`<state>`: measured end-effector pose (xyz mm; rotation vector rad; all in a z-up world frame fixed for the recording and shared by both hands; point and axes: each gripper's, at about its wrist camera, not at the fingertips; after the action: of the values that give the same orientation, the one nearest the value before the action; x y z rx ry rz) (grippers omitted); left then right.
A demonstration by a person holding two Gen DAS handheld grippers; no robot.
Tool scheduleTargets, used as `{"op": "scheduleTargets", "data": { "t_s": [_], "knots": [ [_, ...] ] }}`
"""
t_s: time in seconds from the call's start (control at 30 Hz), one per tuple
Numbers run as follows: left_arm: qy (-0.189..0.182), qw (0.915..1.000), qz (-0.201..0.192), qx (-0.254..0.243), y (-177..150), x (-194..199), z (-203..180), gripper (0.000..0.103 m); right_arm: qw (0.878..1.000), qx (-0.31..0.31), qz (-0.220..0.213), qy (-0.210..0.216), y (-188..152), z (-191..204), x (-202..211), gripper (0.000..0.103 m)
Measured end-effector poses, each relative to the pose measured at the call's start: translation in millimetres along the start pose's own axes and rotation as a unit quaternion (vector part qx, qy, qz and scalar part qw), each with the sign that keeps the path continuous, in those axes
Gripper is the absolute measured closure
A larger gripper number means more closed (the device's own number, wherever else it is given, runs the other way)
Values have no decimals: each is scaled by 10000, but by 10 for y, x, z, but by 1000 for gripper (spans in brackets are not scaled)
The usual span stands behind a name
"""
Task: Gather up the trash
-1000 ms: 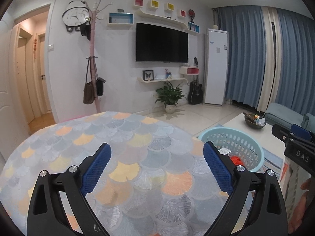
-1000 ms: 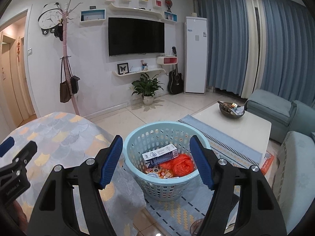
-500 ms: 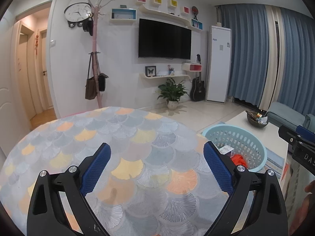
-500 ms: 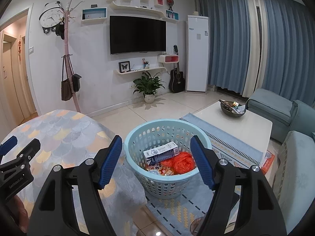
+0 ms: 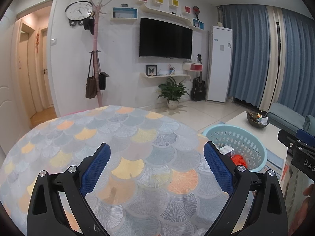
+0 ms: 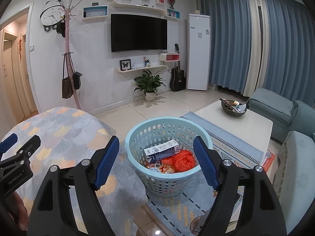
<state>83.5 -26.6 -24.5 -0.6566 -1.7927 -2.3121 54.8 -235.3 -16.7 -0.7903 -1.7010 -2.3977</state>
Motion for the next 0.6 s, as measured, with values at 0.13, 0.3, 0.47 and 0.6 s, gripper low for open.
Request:
{"op": "scheduleTargets", "data": {
  "t_s": [0.13,0.3,0.47,0.6],
  "knots": [
    [-2,10000,-14,-4,2,0,2,10,10000,30,-11,14,-3,14,19,29],
    [-7,10000,-21,-6,10,4,4,9,10000,56,-15,22,-15,34,40,29],
    [-17,10000,-27,10,16,9,20,8,10000,78,22,9,-11,33,41,29],
    [-33,10000,-13,44,21,17,25,8,10000,65,25,35,-10,24,44,29]
  ]
}}
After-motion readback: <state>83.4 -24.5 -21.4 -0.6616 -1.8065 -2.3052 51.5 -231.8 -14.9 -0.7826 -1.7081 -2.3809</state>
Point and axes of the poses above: each gripper's, at about its wrist camera, not at the fingertips, and x roughly against the way its jaws point, z to its left, y to its top, and after that the axes turned 14 degrees about -x, right-handed
